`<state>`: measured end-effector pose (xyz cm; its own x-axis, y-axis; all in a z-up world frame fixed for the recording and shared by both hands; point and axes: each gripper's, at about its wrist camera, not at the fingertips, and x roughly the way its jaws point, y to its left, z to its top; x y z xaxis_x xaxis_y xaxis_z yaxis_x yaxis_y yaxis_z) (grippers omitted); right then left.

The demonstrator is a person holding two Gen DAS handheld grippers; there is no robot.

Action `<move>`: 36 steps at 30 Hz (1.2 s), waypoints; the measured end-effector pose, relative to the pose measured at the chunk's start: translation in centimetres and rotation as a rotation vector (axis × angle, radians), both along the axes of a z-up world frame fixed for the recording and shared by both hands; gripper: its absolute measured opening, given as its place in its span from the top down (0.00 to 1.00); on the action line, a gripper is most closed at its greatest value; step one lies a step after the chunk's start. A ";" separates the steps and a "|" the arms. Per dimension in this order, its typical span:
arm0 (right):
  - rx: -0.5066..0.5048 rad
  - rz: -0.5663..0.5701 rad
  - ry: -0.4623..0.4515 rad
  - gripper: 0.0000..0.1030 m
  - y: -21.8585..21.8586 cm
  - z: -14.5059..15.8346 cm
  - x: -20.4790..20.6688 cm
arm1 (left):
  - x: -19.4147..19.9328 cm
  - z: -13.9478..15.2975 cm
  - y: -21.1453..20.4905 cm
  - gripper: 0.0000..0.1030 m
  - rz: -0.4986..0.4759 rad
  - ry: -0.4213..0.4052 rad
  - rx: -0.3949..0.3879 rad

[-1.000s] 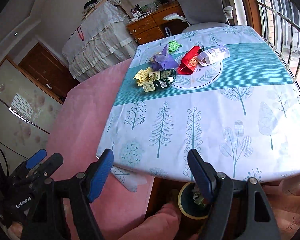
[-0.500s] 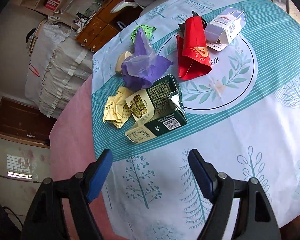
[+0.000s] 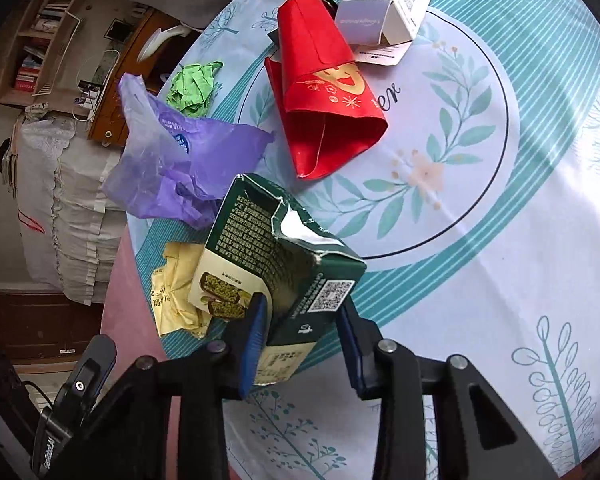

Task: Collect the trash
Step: 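Grasp the yellow crumpled paper with the left tool while the right tool grasps the green carton, then carry the yellow paper and green carton over the wastebasket and open both tools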

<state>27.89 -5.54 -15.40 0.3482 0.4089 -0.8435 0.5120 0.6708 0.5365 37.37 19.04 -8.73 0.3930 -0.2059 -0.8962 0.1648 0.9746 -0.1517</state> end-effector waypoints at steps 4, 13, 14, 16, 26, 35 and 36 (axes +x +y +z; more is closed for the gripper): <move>-0.043 -0.009 0.001 0.72 -2.1 1.3 -1.4 | 2.1 -3.0 -1.4 0.10 -0.027 0.075 -0.006; -0.109 0.003 0.013 0.75 -5.4 2.7 -4.2 | 4.4 -6.9 -3.7 0.79 -0.060 0.183 -0.042; -0.107 0.006 0.015 0.75 -5.6 2.7 -4.5 | 4.2 -6.8 -3.9 0.79 -0.058 0.177 -0.039; -0.107 0.017 0.015 0.75 -5.8 2.8 -4.7 | 3.8 -6.6 -4.2 0.81 -0.056 0.162 -0.039; -0.079 0.143 -0.078 0.75 -6.4 5.5 -5.0 | -4.3 -0.6 -4.5 0.84 -0.014 0.089 -0.092; -0.026 0.345 -0.194 0.75 -9.1 8.1 -10.6 | -18.3 5.0 -7.5 0.84 0.119 -0.002 -0.109; -0.026 0.372 -0.205 0.75 -9.7 8.3 -11.6 | -20.2 5.4 -8.0 0.84 0.138 -0.010 -0.112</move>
